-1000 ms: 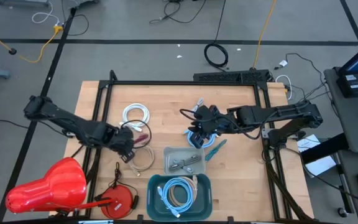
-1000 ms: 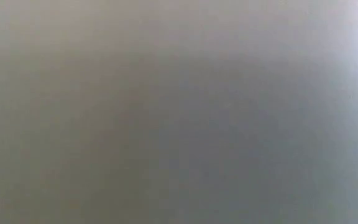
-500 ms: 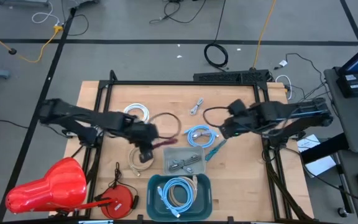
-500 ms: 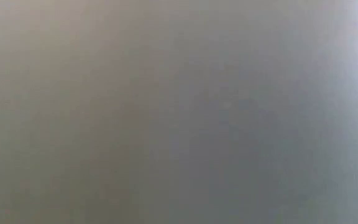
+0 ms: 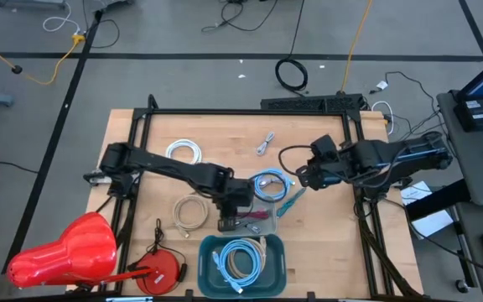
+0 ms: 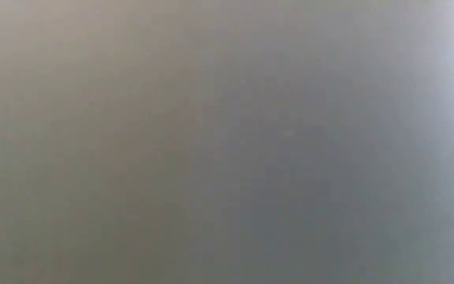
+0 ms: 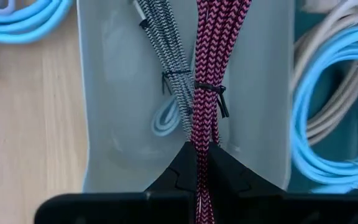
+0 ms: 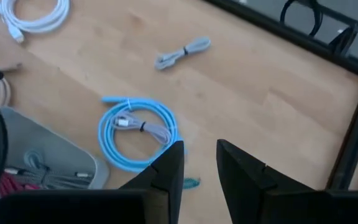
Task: Pick & Place USB Port
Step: Put the pink charger cable into the gray bin, then put the white HDMI cable into the blue bin, then put the white charger cable into the gray bin
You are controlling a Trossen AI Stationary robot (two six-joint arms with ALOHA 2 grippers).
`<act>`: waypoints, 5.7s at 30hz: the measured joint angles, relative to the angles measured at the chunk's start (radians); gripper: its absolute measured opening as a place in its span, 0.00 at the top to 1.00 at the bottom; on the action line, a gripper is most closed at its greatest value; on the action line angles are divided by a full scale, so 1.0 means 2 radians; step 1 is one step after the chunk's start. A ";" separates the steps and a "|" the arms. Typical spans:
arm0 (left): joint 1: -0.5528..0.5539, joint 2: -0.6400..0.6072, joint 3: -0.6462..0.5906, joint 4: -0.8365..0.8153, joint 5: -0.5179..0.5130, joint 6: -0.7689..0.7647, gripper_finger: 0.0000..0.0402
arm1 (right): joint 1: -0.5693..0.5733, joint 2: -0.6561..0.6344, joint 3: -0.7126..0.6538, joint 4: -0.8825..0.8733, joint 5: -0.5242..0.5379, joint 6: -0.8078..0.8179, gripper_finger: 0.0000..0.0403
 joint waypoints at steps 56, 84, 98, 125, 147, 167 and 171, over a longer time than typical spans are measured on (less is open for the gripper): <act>0.265 -0.254 -0.347 -0.073 -0.196 -0.067 0.67 | -0.048 0.000 -0.157 0.440 -0.181 -0.218 0.79; 0.281 -0.105 -0.342 0.085 -0.069 -0.030 0.30 | -0.046 0.000 -0.180 0.520 -0.194 -0.207 0.79; 0.240 -0.123 -0.329 0.040 -0.108 -0.071 0.92 | -0.046 0.000 -0.180 0.533 -0.194 -0.207 0.79; -0.213 -0.106 -0.057 0.196 -0.164 -0.430 0.92 | -0.037 -0.083 -0.180 0.430 -0.243 -0.213 0.79; -0.225 0.077 0.140 0.065 -0.084 -0.537 0.90 | 0.041 -0.221 -0.180 0.318 -0.180 -0.203 0.79; -0.182 0.009 0.140 0.047 -0.220 -0.515 0.70 | 0.043 -0.219 -0.182 0.262 -0.178 -0.211 0.79; -0.155 -0.044 0.140 -0.009 -0.269 -0.488 0.75 | 0.043 -0.216 -0.214 0.273 -0.178 -0.219 0.79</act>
